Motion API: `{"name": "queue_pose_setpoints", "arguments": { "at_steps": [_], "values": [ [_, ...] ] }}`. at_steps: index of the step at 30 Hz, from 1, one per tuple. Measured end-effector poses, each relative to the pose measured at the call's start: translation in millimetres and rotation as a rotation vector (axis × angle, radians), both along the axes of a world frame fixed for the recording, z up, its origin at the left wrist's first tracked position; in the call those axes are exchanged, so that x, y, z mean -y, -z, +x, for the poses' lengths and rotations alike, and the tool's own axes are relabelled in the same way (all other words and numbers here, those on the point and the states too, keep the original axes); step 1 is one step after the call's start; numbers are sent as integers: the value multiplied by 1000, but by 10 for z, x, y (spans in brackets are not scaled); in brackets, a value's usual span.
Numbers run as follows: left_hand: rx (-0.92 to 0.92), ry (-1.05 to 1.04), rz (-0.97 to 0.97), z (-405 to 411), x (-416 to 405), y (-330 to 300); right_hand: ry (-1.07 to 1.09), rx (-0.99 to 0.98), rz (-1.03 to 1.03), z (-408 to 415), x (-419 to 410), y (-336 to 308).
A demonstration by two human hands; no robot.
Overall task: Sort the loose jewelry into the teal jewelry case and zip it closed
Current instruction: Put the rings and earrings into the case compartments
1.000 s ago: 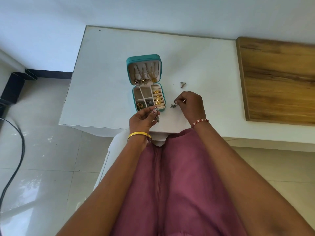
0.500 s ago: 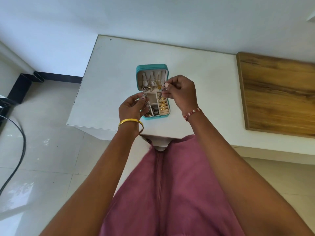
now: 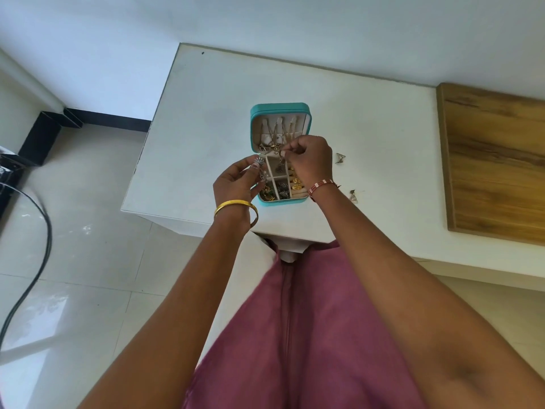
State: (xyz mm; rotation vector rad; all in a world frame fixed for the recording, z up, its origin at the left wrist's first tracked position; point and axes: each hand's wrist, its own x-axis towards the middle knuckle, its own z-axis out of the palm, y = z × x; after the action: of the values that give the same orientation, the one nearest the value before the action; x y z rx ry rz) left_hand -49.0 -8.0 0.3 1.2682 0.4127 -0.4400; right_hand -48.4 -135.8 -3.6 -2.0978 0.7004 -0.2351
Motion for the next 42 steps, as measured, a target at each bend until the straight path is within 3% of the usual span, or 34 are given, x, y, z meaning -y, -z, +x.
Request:
{"name": "queue_pose_setpoints", "arguments": {
  "at_steps": [8,13,18,23,31,35,42],
  "values": [
    [-33,-7,25,-157,23,54,-7,25,21,-184,-25,-53],
    [84,86,138,-262,59,59,-28,38,166,-519,-176,-106],
    [202,196,352,-391,36,57,-82,15,128,-676,-294,-66],
    [226,227,365,-434,32,68,-60,38,112,-695,-288,-75],
    [184,44,414,-414,-42,199,26,100,236,-381,-46,-197],
    [184,55,433,-412,-7,187,38,74,265,-209,11,-194],
    [145,52,417,-394,-26,212,-14,0,179,-43,-13,-7]
  ]
}}
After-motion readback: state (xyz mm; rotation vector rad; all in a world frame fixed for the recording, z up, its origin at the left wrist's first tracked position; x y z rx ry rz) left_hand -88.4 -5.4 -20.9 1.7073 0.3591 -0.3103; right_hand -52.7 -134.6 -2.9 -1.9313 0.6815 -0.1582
